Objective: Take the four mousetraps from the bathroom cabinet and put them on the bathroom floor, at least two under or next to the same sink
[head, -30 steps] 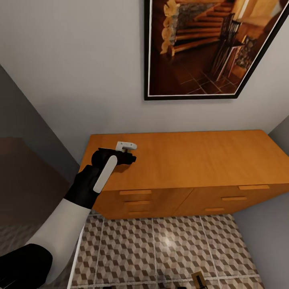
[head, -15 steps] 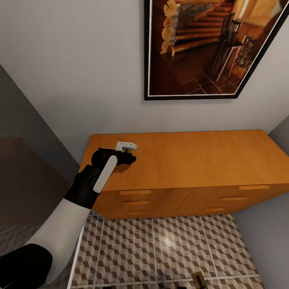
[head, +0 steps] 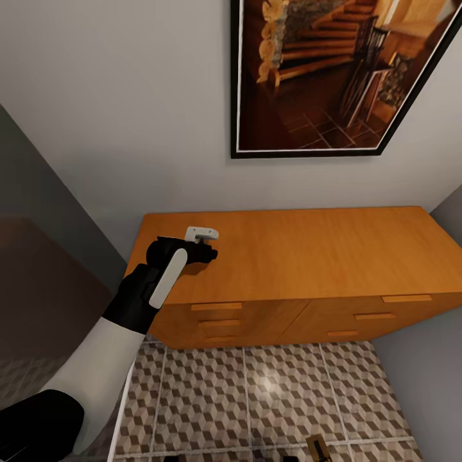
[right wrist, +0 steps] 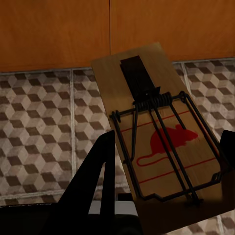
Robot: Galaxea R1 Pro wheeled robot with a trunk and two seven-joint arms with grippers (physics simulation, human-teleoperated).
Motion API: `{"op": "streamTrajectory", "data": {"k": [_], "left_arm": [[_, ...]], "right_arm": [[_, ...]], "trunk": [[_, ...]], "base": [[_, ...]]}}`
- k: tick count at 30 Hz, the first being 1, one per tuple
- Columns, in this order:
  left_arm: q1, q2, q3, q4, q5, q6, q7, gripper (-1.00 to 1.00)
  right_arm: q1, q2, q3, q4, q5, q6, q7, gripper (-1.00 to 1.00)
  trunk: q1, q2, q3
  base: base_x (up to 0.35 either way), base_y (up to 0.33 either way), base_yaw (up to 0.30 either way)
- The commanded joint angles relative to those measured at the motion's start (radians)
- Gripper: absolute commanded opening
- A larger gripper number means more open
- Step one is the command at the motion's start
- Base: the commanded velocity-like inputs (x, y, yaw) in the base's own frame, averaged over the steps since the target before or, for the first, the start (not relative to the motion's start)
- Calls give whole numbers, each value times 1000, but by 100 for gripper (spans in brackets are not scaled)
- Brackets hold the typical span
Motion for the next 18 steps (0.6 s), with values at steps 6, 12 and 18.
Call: {"op": "streamTrajectory", "data": {"k": [6,12,18], "left_arm": [[-1,0,-1,0,11,3,10,100],[-1,0,-1,-2,11,3,10,100],[-1,0,-1,-6,11,3,10,100]], "right_arm": [[-1,0,9,1,-3,-2,-8,-100],[-1,0,9,1,-3,-2,-8,-100],[-1,0,9,1,-3,-2,-8,-100]], "trunk": [[0,-2,-5],[0,-2,-9],[0,-2,-11]], "base": [[0,0,0],[0,0,0],[10,0,0]]}}
